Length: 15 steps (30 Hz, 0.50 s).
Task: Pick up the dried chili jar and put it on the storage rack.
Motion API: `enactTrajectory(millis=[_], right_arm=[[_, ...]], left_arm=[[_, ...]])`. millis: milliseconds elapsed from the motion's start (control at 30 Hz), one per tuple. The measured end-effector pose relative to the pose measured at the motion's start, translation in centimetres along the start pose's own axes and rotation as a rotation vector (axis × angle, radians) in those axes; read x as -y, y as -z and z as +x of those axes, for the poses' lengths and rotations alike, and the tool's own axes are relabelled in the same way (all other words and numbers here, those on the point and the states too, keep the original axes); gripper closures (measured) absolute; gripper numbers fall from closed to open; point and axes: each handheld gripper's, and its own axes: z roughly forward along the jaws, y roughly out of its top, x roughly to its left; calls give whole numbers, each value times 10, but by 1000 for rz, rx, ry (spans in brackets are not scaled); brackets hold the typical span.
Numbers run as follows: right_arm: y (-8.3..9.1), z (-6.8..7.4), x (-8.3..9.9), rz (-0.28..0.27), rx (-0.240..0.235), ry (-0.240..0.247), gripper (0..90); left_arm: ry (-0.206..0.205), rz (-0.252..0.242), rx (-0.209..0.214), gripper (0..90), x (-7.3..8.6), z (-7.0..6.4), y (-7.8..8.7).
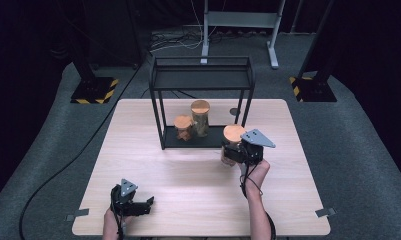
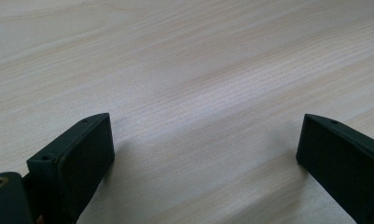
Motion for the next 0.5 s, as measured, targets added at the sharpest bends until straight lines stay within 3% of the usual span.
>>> enactTrajectory(millis=[500], right_arm=[[-13, -1, -1, 8, -1, -13, 246]], left_arm=[[-1, 1, 0, 34, 0, 0, 0]])
